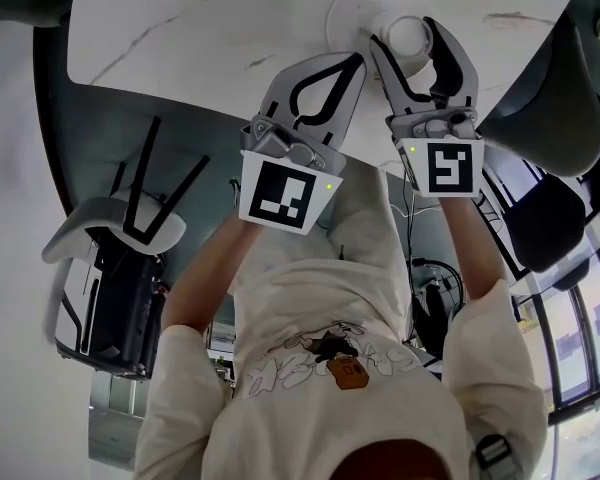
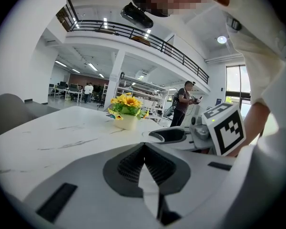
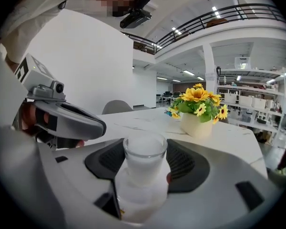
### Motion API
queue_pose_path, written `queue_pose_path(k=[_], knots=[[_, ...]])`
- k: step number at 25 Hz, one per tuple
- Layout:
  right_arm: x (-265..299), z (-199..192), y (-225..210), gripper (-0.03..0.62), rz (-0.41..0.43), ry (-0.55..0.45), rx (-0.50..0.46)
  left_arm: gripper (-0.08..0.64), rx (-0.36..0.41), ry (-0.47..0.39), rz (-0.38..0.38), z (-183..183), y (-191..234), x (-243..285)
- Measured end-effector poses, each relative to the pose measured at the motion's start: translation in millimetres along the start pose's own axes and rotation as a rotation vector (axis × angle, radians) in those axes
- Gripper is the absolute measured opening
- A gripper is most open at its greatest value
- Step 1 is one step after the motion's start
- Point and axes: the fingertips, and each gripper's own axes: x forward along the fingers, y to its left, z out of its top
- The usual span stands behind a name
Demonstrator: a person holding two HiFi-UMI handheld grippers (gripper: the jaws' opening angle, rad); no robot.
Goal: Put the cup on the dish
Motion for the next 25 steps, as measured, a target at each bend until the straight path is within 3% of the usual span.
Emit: queue_pose_path(k=[8,12,25], knots=[[3.5,3.7,3.5,0.273,-0.020,-0.009,0.018,0.002,0.006,0.014,0.011,-7.3,1.0,-6.1],[1.1,-1.4,-0.4,0.273,-0.031,0.005,-0.030,0.002,0.010,0.015,0.013,-6.2,-1.8,-9.0],[-0.9,5.6,5.7,0.273,-0.004,-0.007,-0.009,0.002,0.026,-0.001,0.026,0.2,-13.4,-16.6]])
